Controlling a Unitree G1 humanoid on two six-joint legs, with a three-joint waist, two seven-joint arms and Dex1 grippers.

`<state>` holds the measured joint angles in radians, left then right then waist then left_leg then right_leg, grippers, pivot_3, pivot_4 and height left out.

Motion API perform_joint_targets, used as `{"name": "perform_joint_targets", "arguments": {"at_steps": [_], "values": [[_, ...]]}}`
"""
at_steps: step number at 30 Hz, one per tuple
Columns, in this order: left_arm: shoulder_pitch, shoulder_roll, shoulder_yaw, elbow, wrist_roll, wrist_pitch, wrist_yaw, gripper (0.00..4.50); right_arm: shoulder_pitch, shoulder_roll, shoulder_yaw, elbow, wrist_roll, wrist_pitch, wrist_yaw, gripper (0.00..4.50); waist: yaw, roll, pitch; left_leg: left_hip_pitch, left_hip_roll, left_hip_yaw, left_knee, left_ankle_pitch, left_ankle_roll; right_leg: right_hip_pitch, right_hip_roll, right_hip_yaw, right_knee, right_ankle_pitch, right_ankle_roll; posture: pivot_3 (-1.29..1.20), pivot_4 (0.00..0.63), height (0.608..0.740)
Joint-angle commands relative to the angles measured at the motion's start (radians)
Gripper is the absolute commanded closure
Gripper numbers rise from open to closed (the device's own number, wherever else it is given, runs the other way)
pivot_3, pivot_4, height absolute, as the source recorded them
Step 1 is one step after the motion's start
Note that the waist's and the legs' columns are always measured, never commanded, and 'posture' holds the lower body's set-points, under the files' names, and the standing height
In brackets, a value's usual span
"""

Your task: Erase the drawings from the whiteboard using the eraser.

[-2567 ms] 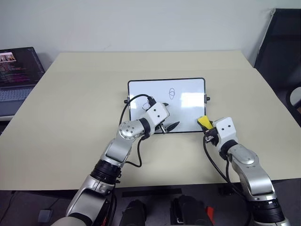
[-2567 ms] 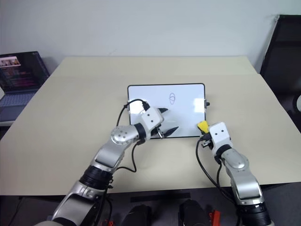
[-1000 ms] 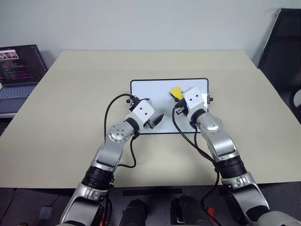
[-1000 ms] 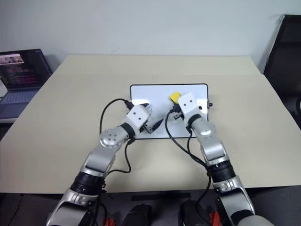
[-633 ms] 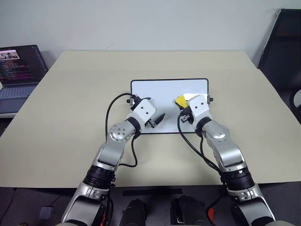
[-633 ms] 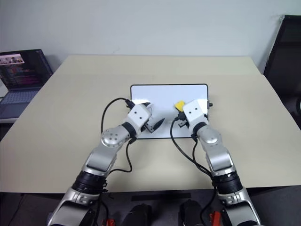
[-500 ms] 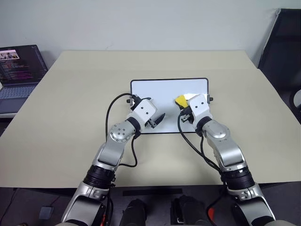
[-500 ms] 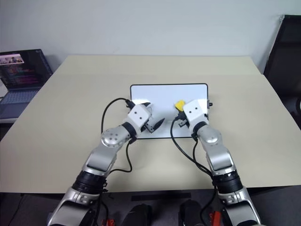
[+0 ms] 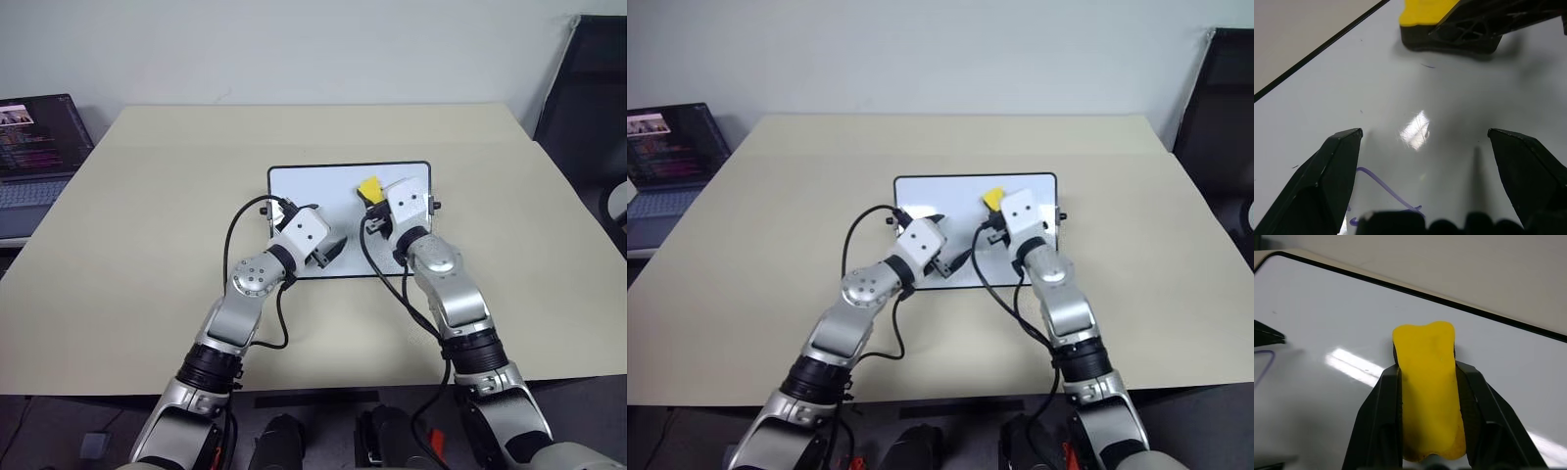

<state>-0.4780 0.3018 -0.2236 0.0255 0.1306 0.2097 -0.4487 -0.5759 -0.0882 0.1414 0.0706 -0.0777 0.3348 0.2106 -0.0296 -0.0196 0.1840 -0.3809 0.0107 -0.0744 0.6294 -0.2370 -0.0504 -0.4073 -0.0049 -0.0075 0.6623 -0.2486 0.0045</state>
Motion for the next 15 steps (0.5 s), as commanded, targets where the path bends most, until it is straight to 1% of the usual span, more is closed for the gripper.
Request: {"name": "perform_joint_targets", "arguments": {"at_steps": [1,10,15], "values": [[-0.018,0.005,0.01,-0.028,0.004,-0.021,0.001,0.0,0.017,0.001,0.015,-0.026,-0.004,-0.023,0.007,3.37,0.0,0.0,0.0,0.0,0.0,0.0,0.0,0.0,0.0,0.0,0.0,0.0,0.0,0.0,0.0,0.0,0.15,0.74],[-0.019,0.0,0.008,-0.031,0.005,-0.01,0.012,0.0,0.076,-0.092,0.076,-0.05,-0.066,0.077,0.057,3.37,0.001,0.0,0.0,0.001,0.0,0.0,0.0,0.0,0.0,0.0,0.0,0.0,0.001,0.0,0.0,0.0,0.15,0.74],[-0.016,-0.002,0.009,-0.031,0.005,-0.009,0.012,0.0,0.137,-0.153,0.043,-0.126,-0.061,0.127,0.078,3.37,0.005,0.0,0.0,0.001,0.0,0.0,0.001,0.0,0.0,0.001,0.0,0.0,0.001,0.0,0.0,0.0,0.15,0.74]]}}
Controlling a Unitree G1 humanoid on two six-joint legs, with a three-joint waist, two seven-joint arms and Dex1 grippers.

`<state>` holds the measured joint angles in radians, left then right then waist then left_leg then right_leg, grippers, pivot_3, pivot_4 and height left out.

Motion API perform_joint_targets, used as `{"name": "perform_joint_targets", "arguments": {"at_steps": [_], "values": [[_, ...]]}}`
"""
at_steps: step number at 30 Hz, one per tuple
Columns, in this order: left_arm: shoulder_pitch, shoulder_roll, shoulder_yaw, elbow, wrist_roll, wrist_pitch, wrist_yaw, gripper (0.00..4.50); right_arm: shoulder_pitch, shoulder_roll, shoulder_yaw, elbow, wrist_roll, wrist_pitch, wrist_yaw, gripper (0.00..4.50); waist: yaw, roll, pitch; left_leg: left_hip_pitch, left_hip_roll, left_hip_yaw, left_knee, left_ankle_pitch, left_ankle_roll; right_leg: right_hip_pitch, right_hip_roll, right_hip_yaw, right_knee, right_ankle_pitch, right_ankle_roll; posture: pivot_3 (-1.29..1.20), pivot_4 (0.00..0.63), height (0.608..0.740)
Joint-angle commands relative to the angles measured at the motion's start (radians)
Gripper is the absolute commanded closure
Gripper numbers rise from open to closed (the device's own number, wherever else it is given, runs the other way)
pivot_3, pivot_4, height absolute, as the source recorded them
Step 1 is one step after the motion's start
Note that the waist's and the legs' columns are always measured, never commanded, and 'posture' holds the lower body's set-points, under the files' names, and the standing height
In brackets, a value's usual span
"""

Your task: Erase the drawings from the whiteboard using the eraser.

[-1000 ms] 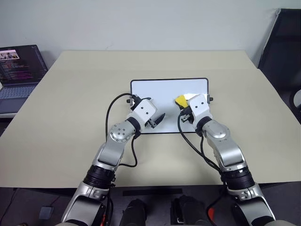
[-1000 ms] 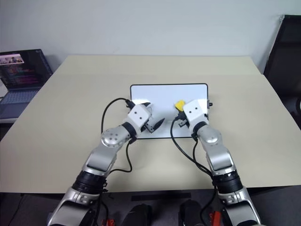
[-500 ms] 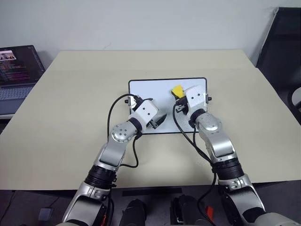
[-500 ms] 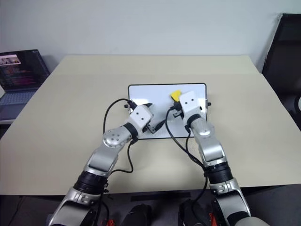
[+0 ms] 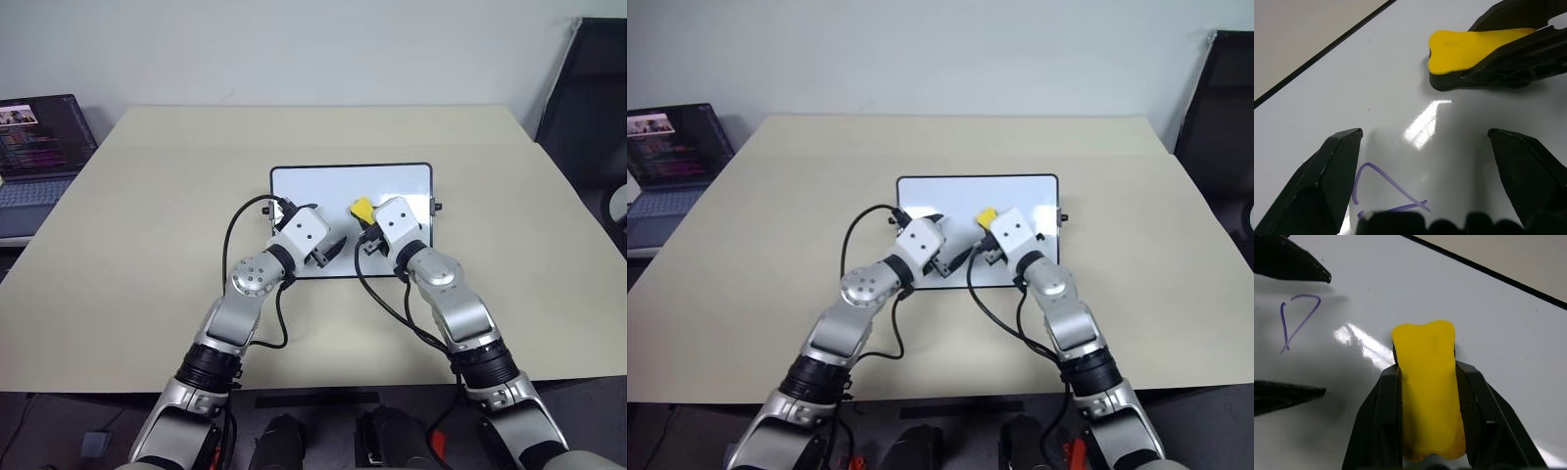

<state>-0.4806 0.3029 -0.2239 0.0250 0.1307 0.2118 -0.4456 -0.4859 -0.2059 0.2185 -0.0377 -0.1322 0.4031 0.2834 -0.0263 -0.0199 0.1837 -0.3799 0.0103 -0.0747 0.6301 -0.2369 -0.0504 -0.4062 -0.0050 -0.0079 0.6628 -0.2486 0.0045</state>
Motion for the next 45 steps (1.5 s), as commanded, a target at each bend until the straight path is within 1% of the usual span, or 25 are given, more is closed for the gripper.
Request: {"name": "perform_joint_targets", "arguments": {"at_steps": [1,5,8,11,19,23,27,31,38,45], "values": [[-0.013,-0.002,0.009,-0.03,0.005,-0.011,0.009,0.0,0.062,-0.046,-0.042,-0.031,-0.004,0.064,0.008,3.37,0.003,0.0,0.0,0.0,0.0,0.0,0.0,0.0,0.0,0.0,0.0,0.0,0.0,0.0,0.0,0.0,0.15,0.74],[-0.015,-0.001,0.011,-0.027,0.003,-0.011,0.007,0.0,0.115,-0.074,-0.072,-0.077,0.007,0.066,0.006,3.37,0.003,-0.001,0.0,0.0,-0.001,0.0,0.001,0.0,0.0,0.001,0.0,0.0,0.0,0.0,0.0,0.0,0.15,0.74],[-0.016,-0.003,0.011,-0.021,0.001,-0.012,0.007,0.0,0.12,-0.048,-0.11,-0.102,0.034,0.009,-0.023,3.37,0.003,-0.001,0.0,0.001,0.0,0.0,0.001,0.0,0.0,0.001,0.0,0.0,0.0,0.0,0.0,0.0,0.15,0.74],[-0.015,-0.008,0.013,-0.024,0.001,-0.006,0.013,0.0,0.119,-0.037,-0.117,-0.112,0.046,-0.022,-0.03,3.37,0.002,-0.001,0.0,0.0,0.0,0.0,0.001,0.0,0.0,0.001,0.0,0.0,0.0,0.0,0.0,0.0,0.15,0.74],[0.104,-0.001,0.041,-0.197,0.025,0.027,0.083,0.0,0.134,-0.041,-0.124,-0.11,0.048,-0.034,-0.026,3.37,0.0,-0.001,0.0,-0.001,0.0,0.0,0.0,0.0,0.0,0.0,0.0,0.001,-0.002,0.0,0.0,0.0,0.15,0.74],[0.191,0.0,0.044,-0.286,0.039,0.069,0.103,0.0,0.131,-0.042,-0.12,-0.093,0.051,-0.038,-0.015,3.37,0.0,-0.001,0.0,0.0,0.0,0.0,0.0,0.0,0.0,0.0,0.0,0.001,-0.001,0.0,0.0,0.0,0.15,0.74],[0.289,0.0,0.062,-0.374,0.053,0.104,0.133,0.0,0.104,-0.031,-0.117,-0.067,0.054,-0.052,-0.01,3.37,-0.001,-0.001,0.0,0.0,0.0,0.0,0.0,0.0,0.0,0.0,0.0,0.001,-0.002,0.0,0.0,0.0,0.15,0.74],[0.384,0.011,0.099,-0.404,0.073,0.067,0.187,0.0,0.067,-0.016,-0.11,-0.025,0.057,-0.071,-0.004,3.37,-0.004,0.0,0.0,0.001,0.001,0.0,0.0,0.0,0.0,0.0,0.0,0.001,-0.001,0.0,0.0,0.0,0.15,0.74],[0.45,0.016,0.13,-0.4,0.093,0.024,0.231,0.0,-0.012,0.015,-0.075,0.05,0.065,-0.131,0.023,3.37,-0.007,0.0,0.0,0.002,0.001,0.001,0.0,0.0,0.0,0.0,0.001,0.001,0.0,0.0,0.0,0.0,0.15,0.74],[0.471,-0.015,0.126,-0.383,0.031,0.004,0.203,0.0,-0.109,0.069,-0.04,0.118,0.077,-0.179,0.054,3.37,-0.002,0.0,0.0,0.0,0.002,0.001,-0.001,0.0,0.0,-0.001,0.0,0.001,-0.001,0.0,0.0,0.0,0.15,0.74]]}}
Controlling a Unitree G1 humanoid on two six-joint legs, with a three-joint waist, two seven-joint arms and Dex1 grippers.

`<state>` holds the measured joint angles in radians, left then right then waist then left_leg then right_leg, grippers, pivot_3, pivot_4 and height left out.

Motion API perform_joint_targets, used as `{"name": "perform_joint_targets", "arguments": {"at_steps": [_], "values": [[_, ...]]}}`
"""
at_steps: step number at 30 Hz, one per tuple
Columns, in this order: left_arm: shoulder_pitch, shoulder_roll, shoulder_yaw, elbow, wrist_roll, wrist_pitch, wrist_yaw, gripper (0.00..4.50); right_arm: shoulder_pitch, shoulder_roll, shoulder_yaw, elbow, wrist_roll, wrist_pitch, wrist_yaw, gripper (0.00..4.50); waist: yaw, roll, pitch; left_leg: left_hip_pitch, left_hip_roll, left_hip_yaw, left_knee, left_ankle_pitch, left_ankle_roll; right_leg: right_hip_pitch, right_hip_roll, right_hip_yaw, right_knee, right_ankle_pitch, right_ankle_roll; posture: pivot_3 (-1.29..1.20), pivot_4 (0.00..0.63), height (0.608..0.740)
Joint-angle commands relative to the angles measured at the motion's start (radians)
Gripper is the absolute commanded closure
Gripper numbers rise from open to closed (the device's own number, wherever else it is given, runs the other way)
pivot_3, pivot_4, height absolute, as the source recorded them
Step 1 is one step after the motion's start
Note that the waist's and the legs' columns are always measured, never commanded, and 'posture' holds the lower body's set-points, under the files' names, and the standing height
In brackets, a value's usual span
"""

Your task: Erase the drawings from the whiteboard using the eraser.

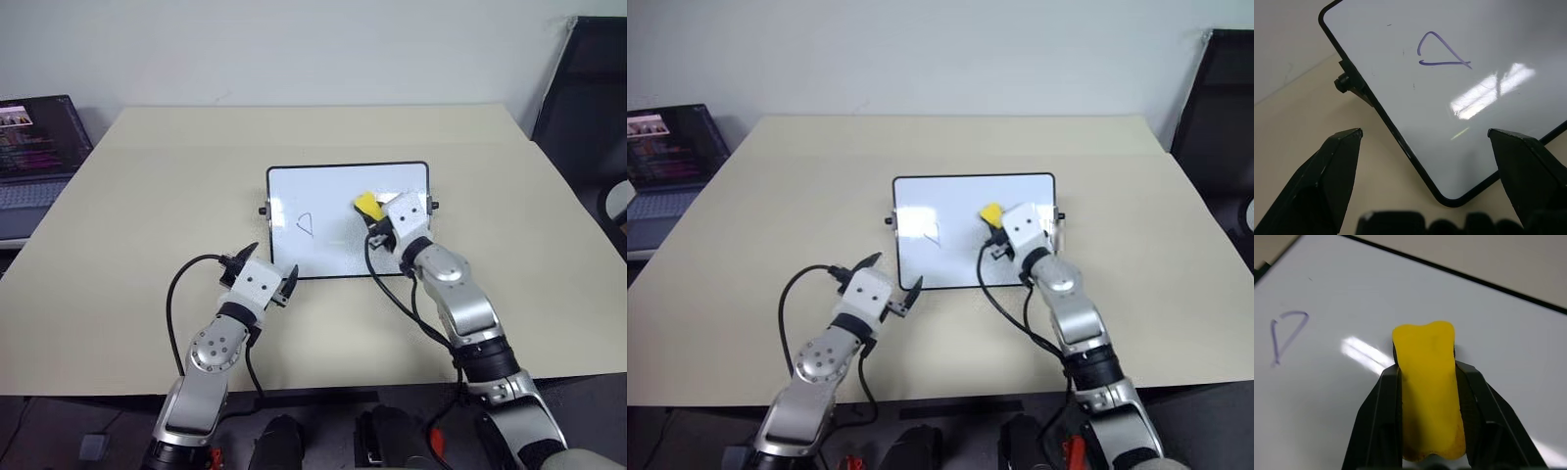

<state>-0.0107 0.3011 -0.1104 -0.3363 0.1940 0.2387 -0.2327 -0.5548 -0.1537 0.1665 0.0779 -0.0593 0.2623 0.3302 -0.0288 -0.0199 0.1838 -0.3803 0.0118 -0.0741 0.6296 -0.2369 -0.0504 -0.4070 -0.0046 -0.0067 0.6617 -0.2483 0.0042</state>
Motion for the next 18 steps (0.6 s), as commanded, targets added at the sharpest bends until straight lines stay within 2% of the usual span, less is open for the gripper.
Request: {"name": "perform_joint_targets", "arguments": {"at_steps": [1,11,18], "values": [[0.005,-0.014,0.02,-0.017,-0.043,-0.024,-0.012,0.0,-0.056,0.032,0.024,0.016,0.002,-0.044,0.007,3.37,0.0,0.0,0.0,0.0,0.0,0.0,0.0,0.0,0.0,0.0,0.0,0.0,0.0,0.0,0.0,0.0,0.15,0.74],[0.0,0.009,0.039,-0.007,-0.044,-0.033,-0.016,0.0,-0.063,0.105,0.12,0.062,-0.012,-0.11,0.045,3.37,0.0,0.0,0.0,0.0,0.0,0.0,0.0,0.0,0.0,0.0,0.0,0.0,0.0,0.0,0.0,0.0,0.15,0.74],[-0.022,0.016,0.046,0.0,-0.036,-0.023,-0.01,0.0,-0.071,0.143,0.162,0.139,-0.055,-0.068,0.014,3.37,0.0,0.0,0.0,0.0,0.0,-0.001,0.0,0.0,0.0,0.0,0.0,0.0,0.0,0.0,0.0,0.0,0.15,0.74]]}}
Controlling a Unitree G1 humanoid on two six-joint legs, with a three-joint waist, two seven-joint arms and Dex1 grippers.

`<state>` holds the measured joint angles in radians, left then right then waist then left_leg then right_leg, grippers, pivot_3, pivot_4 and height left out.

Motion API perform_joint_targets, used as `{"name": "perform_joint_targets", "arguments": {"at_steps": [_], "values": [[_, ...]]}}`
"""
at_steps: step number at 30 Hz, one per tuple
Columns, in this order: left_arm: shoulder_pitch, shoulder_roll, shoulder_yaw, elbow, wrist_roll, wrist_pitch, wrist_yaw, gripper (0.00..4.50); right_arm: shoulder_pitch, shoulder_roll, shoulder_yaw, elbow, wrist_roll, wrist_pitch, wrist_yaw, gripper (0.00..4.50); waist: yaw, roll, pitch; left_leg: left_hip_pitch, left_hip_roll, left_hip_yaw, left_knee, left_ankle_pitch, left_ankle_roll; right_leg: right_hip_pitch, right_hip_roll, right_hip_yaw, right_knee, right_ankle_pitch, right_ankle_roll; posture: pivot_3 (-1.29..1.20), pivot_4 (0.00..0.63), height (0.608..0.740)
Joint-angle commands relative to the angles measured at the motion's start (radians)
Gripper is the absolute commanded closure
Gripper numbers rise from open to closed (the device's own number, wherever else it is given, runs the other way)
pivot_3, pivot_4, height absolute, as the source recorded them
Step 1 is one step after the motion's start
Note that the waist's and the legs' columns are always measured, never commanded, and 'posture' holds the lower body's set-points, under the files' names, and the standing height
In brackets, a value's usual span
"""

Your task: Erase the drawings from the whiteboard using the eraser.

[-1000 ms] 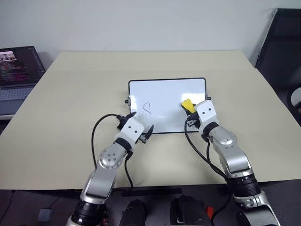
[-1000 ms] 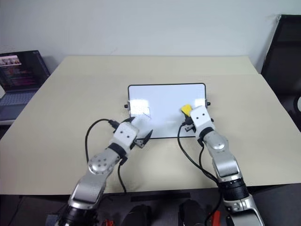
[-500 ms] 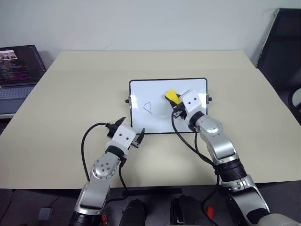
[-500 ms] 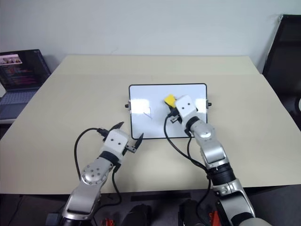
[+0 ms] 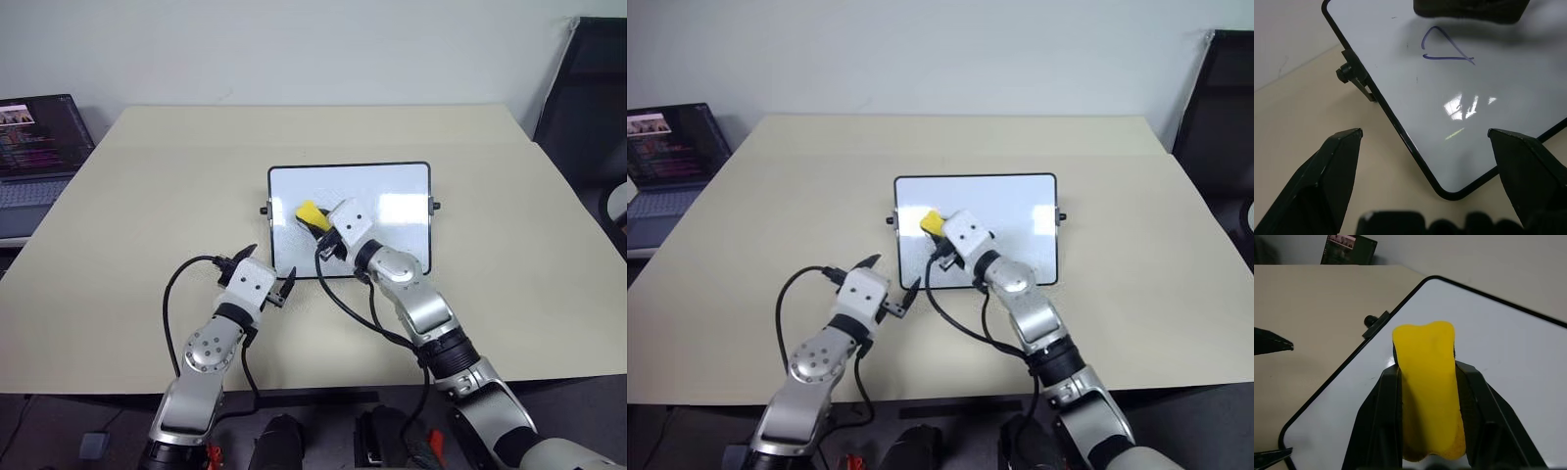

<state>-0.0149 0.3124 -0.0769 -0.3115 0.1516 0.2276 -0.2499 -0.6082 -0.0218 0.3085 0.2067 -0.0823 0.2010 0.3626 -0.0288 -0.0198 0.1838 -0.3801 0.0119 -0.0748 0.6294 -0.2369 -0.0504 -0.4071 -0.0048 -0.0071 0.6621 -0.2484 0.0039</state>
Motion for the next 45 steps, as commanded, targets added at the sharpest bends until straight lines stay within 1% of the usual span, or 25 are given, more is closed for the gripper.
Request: {"name": "perform_joint_targets", "arguments": {"at_steps": [1,4,9,14,17,24,27,29,34,37,45], "values": [[-0.018,0.004,0.012,-0.026,0.007,-0.01,0.008,0.0,-0.025,0.017,0.024,0.024,-0.041,-0.008,-0.024,3.37,0.0,0.0,0.0,0.0,0.0,0.0,0.0,0.0,0.0,0.0,0.0,0.0,0.0,0.0,0.0,0.0,0.15,0.74],[-0.016,0.003,0.011,-0.029,0.009,-0.007,0.008,0.0,-0.064,0.03,0.035,0.083,-0.069,-0.022,-0.048,3.37,-0.001,0.0,0.0,0.0,0.0,0.0,0.0,0.0,0.0,0.0,0.0,0.0,0.0,0.0,0.0,0.0,0.15,0.74],[-0.029,-0.003,0.007,-0.021,0.013,-0.003,0.013,0.0,-0.139,0.061,0.009,0.207,-0.074,-0.049,-0.086,3.37,-0.002,0.0,0.0,0.001,0.001,0.0,0.0,0.0,0.0,0.0,0.0,0.0,0.001,0.0,0.0,0.0,0.15,0.74],[-0.048,-0.007,0.002,-0.013,0.017,-0.002,0.013,0.0,-0.142,0.051,0.011,0.223,-0.074,-0.063,-0.085,3.37,-0.001,0.0,0.0,0.0,0.0,0.0,0.0,0.0,0.0,0.0,0.0,0.0,0.001,0.0,0.0,0.0,0.15,0.74],[-0.047,-0.008,0.001,-0.014,0.019,-0.004,0.014,0.0,-0.09,0.015,0.023,0.172,-0.083,-0.046,-0.063,3.37,0.0,0.0,0.0,0.0,0.0,0.0,0.0,0.0,0.0,0.0,0.0,0.0,0.001,0.0,0.0,0.0,0.15,0.74],[-0.058,-0.005,0.004,-0.009,0.02,-0.005,0.011,0.0,0.097,-0.124,0.042,-0.007,-0.123,0.021,0.001,3.37,0.006,0.0,0.0,0.001,0.0,-0.001,0.001,0.0,0.0,0.002,-0.002,0.0,0.001,0.0,0.0,0.0,0.15,0.74],[-0.057,-0.005,0.006,-0.009,0.02,-0.005,0.011,0.0,0.139,-0.164,0.023,-0.046,-0.116,0.042,0.013,3.37,0.006,-0.001,-0.001,0.002,-0.001,-0.001,0.001,0.0,0.0,0.003,-0.002,-0.001,0.001,0.0,0.0,0.0,0.15,0.74],[-0.056,-0.006,0.005,-0.009,0.02,-0.005,0.011,0.0,0.143,-0.178,0.017,-0.056,-0.113,0.046,0.016,3.37,0.006,-0.001,-0.001,0.003,-0.001,-0.001,0.001,0.0,0.0,0.003,-0.002,-0.001,0.001,0.0,0.0,0.0,0.15,0.74],[-0.067,-0.006,0.004,0.0,0.02,-0.006,0.01,0.0,0.078,-0.14,0.009,-0.022,-0.102,0.025,-0.013,3.37,0.004,-0.001,-0.001,0.002,-0.001,-0.001,0.001,0.0,0.0,0.003,-0.001,-0.001,0.001,0.0,0.0,0.0,0.15,0.74],[-0.076,-0.007,0.003,0.006,0.018,-0.008,0.007,0.0,-0.009,-0.075,0.006,0.037,-0.099,-0.044,-0.057,3.37,0.0,-0.001,-0.001,0.003,-0.001,0.0,0.001,0.001,0.001,0.003,-0.001,-0.001,0.001,0.002,0.0,0.0,0.15,0.74],[-0.077,-0.01,-0.003,0.007,0.019,-0.011,0.008,0.0,-0.125,0.002,0.013,0.186,-0.112,-0.109,-0.111,3.37,-0.001,-0.001,-0.001,0.0,0.0,0.0,0.0,0.001,0.001,0.0,0.001,0.0,-0.001,0.002,-0.002,0.0,0.15,0.74]]}}
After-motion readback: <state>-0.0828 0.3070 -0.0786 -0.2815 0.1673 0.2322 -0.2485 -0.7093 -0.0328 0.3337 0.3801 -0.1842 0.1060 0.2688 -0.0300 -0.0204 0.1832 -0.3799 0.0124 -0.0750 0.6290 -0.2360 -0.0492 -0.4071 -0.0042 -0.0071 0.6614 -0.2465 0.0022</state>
